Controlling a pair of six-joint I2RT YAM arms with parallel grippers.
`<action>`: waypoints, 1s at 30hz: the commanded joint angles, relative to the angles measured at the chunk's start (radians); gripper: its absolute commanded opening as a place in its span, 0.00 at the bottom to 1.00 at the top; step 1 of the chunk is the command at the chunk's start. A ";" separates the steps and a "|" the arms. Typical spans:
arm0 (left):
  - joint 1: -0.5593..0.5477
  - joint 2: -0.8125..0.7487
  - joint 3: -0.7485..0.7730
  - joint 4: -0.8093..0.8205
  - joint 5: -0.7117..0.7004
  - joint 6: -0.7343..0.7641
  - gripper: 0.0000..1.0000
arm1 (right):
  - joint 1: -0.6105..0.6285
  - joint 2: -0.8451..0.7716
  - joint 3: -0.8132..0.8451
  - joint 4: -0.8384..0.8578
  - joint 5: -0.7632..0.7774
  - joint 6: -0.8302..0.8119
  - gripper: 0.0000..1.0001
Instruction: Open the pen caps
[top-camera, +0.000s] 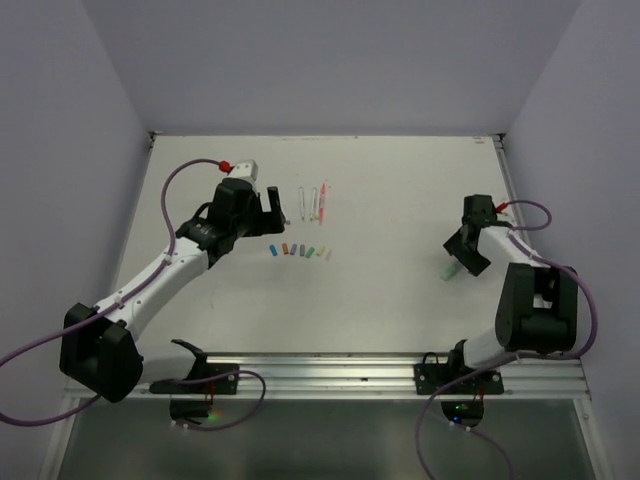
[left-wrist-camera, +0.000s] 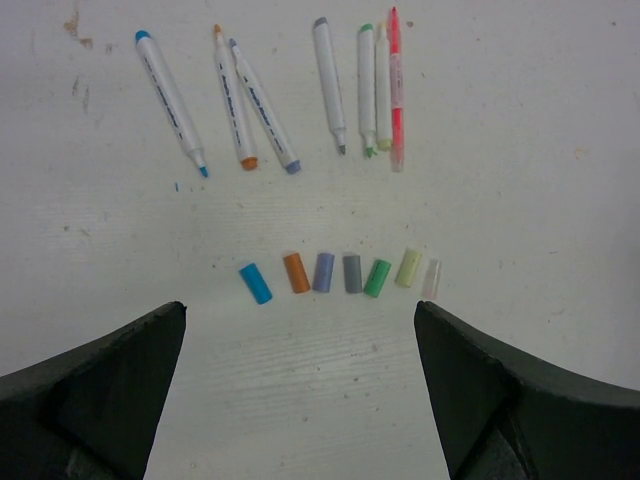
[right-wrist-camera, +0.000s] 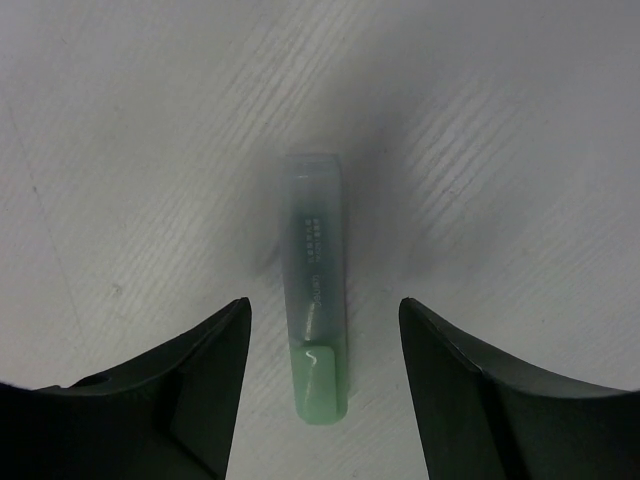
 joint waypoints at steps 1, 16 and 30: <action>0.008 -0.011 -0.001 0.044 0.030 0.005 1.00 | -0.008 0.059 0.055 0.038 0.001 0.013 0.64; 0.008 0.027 -0.002 0.106 0.280 0.002 1.00 | -0.001 0.102 0.027 0.162 -0.144 -0.072 0.04; -0.119 0.136 0.045 0.304 0.495 -0.021 0.97 | 0.359 -0.071 0.070 0.548 -0.470 -0.096 0.00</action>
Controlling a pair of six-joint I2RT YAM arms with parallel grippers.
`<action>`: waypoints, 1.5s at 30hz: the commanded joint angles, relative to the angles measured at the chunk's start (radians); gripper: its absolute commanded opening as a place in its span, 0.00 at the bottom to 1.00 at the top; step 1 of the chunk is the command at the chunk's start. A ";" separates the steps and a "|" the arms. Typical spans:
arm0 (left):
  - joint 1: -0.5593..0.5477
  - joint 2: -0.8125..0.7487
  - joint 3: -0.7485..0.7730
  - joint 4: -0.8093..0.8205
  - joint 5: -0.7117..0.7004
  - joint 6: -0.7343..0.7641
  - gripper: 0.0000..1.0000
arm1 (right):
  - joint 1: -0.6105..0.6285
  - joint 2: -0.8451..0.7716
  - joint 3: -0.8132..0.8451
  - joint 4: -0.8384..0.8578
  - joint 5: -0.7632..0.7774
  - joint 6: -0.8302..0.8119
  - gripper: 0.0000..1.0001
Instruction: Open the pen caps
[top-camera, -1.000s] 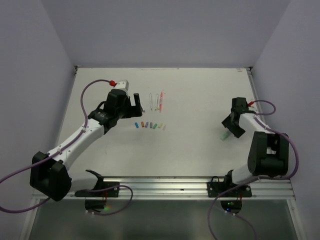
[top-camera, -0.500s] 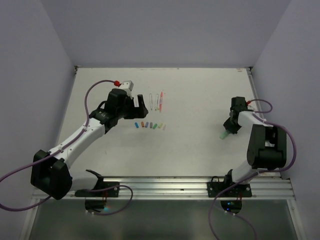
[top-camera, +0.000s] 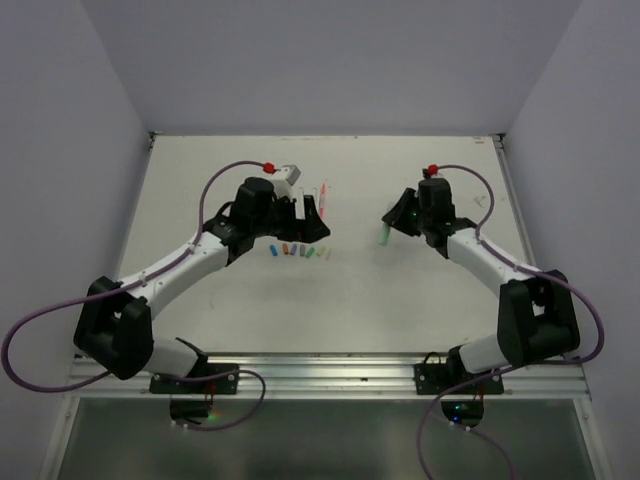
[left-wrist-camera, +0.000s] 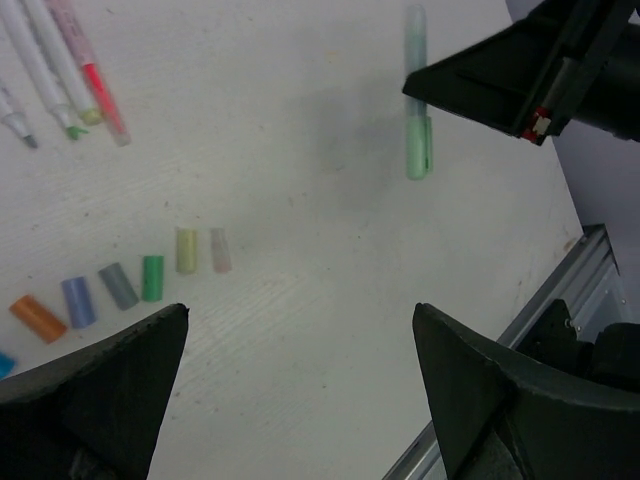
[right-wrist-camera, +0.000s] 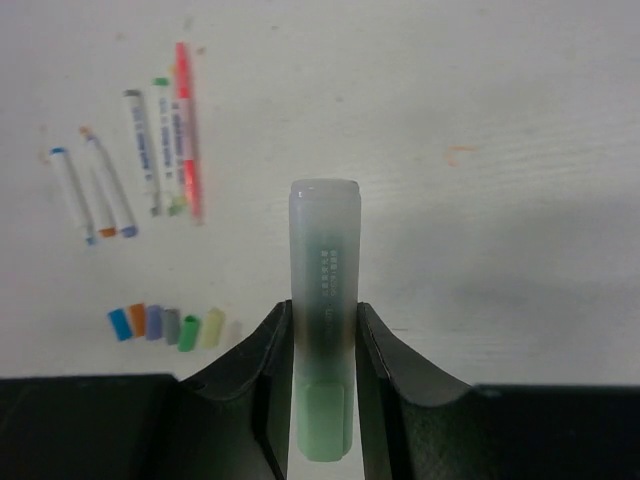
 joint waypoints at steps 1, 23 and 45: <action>-0.079 0.020 0.051 0.096 0.037 0.018 0.96 | 0.078 -0.030 0.068 0.201 -0.130 0.002 0.00; -0.192 0.104 0.106 0.177 -0.308 -0.105 0.70 | 0.373 -0.062 0.122 0.257 0.110 0.060 0.00; -0.220 0.158 0.108 0.194 -0.287 -0.125 0.48 | 0.410 -0.053 0.145 0.249 0.143 0.065 0.00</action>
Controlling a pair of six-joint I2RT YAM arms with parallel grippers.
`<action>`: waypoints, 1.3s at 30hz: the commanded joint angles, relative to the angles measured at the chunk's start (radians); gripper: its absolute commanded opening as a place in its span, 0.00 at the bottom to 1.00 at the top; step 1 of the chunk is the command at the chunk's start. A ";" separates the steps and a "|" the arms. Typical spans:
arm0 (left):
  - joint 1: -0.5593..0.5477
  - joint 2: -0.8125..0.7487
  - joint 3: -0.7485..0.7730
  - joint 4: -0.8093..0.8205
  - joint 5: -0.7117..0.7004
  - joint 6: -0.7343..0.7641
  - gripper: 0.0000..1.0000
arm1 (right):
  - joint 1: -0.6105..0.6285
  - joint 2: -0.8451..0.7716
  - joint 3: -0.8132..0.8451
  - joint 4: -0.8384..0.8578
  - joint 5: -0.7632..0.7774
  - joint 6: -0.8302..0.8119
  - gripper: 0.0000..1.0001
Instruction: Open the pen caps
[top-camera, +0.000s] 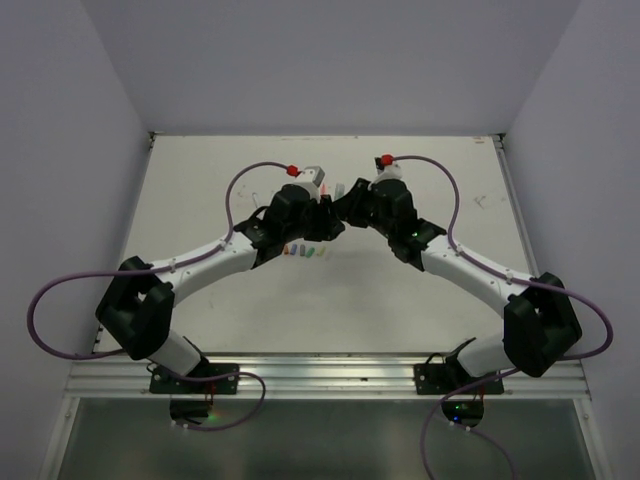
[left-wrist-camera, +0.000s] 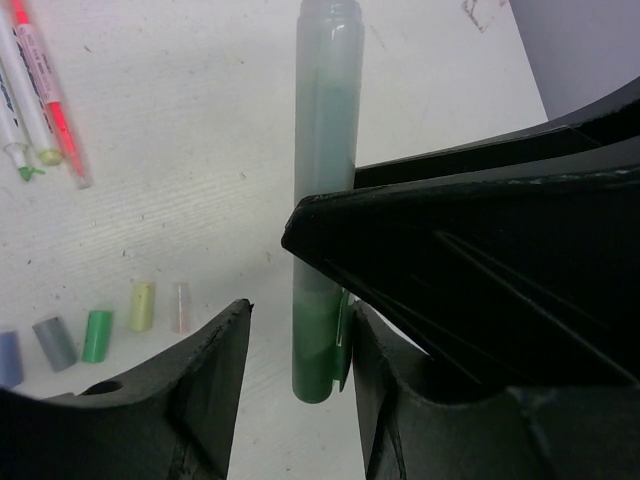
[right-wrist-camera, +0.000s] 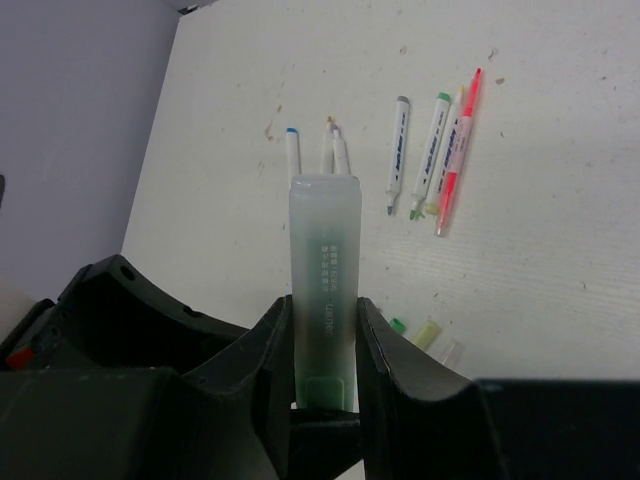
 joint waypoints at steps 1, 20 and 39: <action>-0.007 0.016 0.038 0.060 -0.002 -0.018 0.47 | 0.015 -0.023 0.049 0.006 0.034 0.006 0.00; 0.035 -0.130 -0.038 0.050 0.094 0.103 0.00 | -0.030 -0.041 0.089 -0.001 -0.137 -0.047 0.46; 0.198 -0.228 -0.144 0.297 0.709 0.108 0.00 | -0.185 0.025 0.143 0.408 -0.806 0.027 0.60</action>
